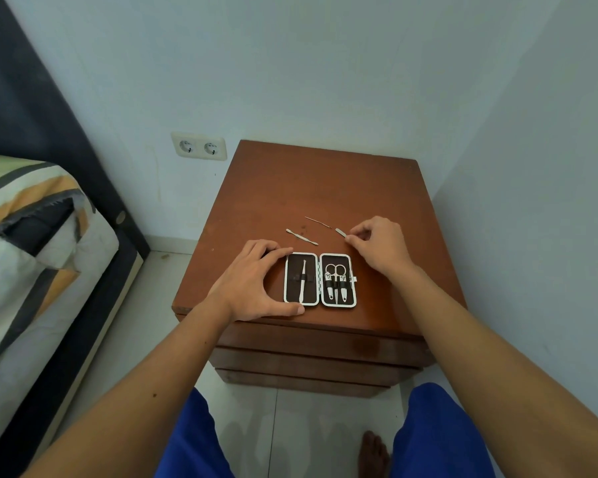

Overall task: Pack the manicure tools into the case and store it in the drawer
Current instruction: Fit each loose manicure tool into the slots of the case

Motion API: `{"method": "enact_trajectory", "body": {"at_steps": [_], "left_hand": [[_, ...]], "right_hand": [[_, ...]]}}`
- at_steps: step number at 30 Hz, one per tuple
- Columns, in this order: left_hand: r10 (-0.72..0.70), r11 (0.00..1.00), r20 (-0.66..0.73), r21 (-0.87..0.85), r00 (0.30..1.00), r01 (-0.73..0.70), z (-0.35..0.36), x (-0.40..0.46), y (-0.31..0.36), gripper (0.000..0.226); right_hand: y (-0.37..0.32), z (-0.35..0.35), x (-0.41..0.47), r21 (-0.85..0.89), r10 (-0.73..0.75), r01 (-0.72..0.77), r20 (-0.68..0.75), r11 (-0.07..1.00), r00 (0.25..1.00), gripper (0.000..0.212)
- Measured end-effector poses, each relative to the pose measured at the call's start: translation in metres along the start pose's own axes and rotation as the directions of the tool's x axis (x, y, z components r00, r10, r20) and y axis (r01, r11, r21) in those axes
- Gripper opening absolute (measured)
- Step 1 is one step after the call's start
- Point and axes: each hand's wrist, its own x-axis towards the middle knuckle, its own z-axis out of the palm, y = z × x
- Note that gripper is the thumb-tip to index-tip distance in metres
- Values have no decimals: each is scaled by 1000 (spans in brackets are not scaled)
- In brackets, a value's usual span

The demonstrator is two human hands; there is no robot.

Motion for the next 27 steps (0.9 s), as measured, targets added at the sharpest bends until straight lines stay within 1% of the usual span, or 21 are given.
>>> {"method": "enact_trajectory", "body": {"at_steps": [3,7,9,11,14,15,17,19,21,23,24,25,27], "left_hand": [[-3,1000,6,-1,1000,3,0,0,0,118],[-1,1000,3,-2,1000,1,0,0,1,119],[0,1000,0,-1,1000,0,0,-1,1,119],[-1,1000,-2,0,1000,1,0,-1,1,119],[1,1000,-3,-1,1000,-1,0,0,1,120],[0,1000,-3,-1,1000,0,0,0,1,120],[-2,1000,2,-1,1000,2,0,0,1,120],[-2,1000,1,1,1000,2,0,0,1,121],[-2,1000,3,4,1000,2,0,-1,1,121],[-4,1000,10,7,1000,4,0,0,1,120],[-7,1000,13,9,1000,7,0,0,1,120],[-10,1000,14,10,1000,10,0,0,1,120],[-14,1000,14,12,1000,13,0,1,1,120]], "right_hand": [[-4,1,4,-45,2,-1,18,999,1000,8],[-9,-1,3,-124,-12,21,70,992,997,10],[-11,-1,2,-127,-26,36,79,991,997,9],[-11,-2,0,-28,-4,6,64,1000,998,7],[-10,-2,0,200,97,-109,66,974,993,8],[-11,-2,-1,308,127,-151,96,939,987,10],[-16,-3,-3,507,145,-209,164,836,976,14],[-21,-6,-6,633,133,-239,211,736,968,15],[-25,-9,-8,682,112,-247,237,688,965,26],[-25,-9,-8,677,67,-227,254,700,965,43],[-25,-9,-8,674,46,-216,261,707,964,49],[-26,-8,-9,676,24,-203,265,708,964,50],[-30,-7,-9,687,-10,-185,269,703,963,45]]}}
